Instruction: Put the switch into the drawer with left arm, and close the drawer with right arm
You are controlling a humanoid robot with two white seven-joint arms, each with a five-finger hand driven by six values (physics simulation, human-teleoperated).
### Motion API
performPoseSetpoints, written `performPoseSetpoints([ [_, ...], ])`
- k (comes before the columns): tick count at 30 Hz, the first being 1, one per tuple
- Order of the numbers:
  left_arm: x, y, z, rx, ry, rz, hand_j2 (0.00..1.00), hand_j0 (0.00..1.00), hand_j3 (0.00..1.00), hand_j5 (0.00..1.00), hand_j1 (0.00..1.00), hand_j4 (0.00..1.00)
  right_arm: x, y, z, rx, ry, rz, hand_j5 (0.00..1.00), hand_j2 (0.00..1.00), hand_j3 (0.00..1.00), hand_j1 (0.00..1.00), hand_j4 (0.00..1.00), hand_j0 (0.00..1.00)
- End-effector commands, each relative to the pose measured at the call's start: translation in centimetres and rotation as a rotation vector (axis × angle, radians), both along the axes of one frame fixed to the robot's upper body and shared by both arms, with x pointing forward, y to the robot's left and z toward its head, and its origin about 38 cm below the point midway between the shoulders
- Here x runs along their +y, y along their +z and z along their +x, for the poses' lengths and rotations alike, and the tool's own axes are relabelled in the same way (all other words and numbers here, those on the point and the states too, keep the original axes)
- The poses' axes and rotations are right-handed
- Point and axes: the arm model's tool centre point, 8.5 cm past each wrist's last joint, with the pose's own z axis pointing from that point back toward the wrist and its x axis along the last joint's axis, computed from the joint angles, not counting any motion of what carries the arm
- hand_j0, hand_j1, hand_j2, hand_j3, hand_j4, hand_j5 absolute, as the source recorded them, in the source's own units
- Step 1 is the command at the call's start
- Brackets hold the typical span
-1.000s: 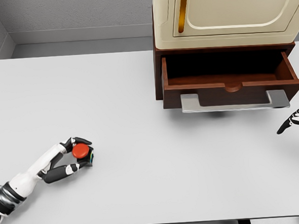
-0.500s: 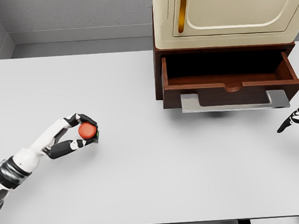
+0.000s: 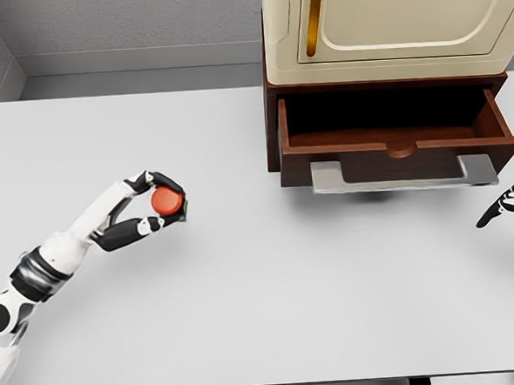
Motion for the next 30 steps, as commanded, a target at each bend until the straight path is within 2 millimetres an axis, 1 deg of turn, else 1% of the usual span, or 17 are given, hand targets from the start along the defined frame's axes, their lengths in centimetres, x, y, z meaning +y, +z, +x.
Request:
performPoseSetpoints([
  [1,-0.5,-0.1,0.0,0.001,0.0,-0.018,0.42,0.42,0.42,0.42,0.42,0.42,0.0,0.1,0.0,0.001,-0.002,0.005,0.68,0.68,0.68,0.68,0.68,0.68],
  [3,-1.2,0.2,0.3,-0.014,-0.006,-0.029,0.42,0.42,0.42,0.42,0.42,0.42,0.0,0.0,0.0,0.002,-0.002,0.006,0.68,0.68,0.68,0.68,0.68,0.68],
  [7,-1.8,0.8,0.8,-0.039,-0.012,-0.031,0.42,0.42,0.42,0.42,0.42,0.42,-0.1,0.1,0.0,-0.001,-0.005,0.006,0.68,0.68,0.68,0.68,0.68,0.68],
  [9,-2.4,1.2,1.2,-0.056,-0.016,-0.041,0.42,0.42,0.42,0.42,0.42,0.42,-0.5,1.4,0.3,-0.042,-0.019,0.004,0.68,0.68,0.68,0.68,0.68,0.68],
  [20,-4.5,3.1,2.5,-0.113,-0.034,-0.095,0.42,0.42,0.42,0.42,0.42,0.42,-0.4,1.1,0.2,-0.033,-0.018,0.013,0.68,0.68,0.68,0.68,0.68,0.68],
  [24,-5.0,4.2,3.1,-0.141,-0.042,-0.108,0.42,0.42,0.42,0.42,0.42,0.42,-0.5,1.1,0.2,-0.035,-0.022,0.017,0.67,0.67,0.67,0.67,0.67,0.67],
  [27,-5.8,4.7,3.4,-0.163,-0.048,-0.108,0.42,0.42,0.42,0.42,0.42,0.42,-0.4,0.6,0.0,-0.032,-0.026,0.033,0.68,0.68,0.68,0.68,0.68,0.68],
  [28,-6.6,4.9,3.5,-0.176,-0.054,-0.115,0.42,0.42,0.42,0.42,0.42,0.42,-0.4,0.6,0.0,-0.031,-0.028,0.033,0.68,0.68,0.68,0.68,0.68,0.68],
  [29,-6.8,5.0,3.6,-0.18,-0.055,-0.119,0.42,0.42,0.42,0.42,0.42,0.42,-0.4,0.5,0.0,-0.029,-0.026,0.032,0.68,0.68,0.68,0.68,0.68,0.68],
  [30,-7.0,5.1,3.6,-0.181,-0.056,-0.124,0.42,0.42,0.42,0.42,0.42,0.42,-0.2,-0.5,-0.2,-0.011,-0.028,0.04,0.67,0.67,0.67,0.67,0.67,0.67],
])
